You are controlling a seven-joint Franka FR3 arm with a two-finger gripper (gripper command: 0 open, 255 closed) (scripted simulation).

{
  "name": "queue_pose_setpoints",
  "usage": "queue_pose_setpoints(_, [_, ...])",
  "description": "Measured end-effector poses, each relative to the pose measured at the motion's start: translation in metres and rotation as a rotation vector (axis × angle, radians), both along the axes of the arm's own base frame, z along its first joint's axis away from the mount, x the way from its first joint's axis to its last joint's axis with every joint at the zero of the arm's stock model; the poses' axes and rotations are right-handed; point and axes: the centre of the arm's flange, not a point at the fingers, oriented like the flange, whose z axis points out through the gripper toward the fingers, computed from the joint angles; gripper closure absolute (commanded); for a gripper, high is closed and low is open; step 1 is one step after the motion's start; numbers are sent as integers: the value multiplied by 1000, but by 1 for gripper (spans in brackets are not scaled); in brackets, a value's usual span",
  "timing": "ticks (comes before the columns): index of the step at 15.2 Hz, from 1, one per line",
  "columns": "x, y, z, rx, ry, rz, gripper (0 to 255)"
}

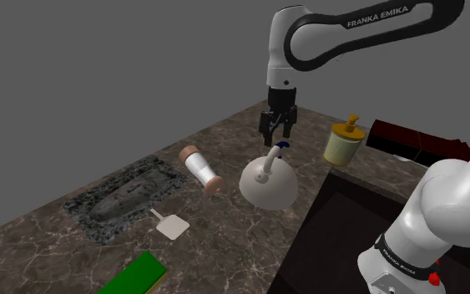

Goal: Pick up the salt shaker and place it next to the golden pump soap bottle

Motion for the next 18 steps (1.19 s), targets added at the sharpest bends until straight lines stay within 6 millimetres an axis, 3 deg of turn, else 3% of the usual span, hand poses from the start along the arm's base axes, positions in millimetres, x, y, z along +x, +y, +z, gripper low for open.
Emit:
queue_pose_setpoints(14, [121,107,-67,19,-53,125,0])
queue_pose_setpoints(18, [155,146,-85,24,-68,160,0])
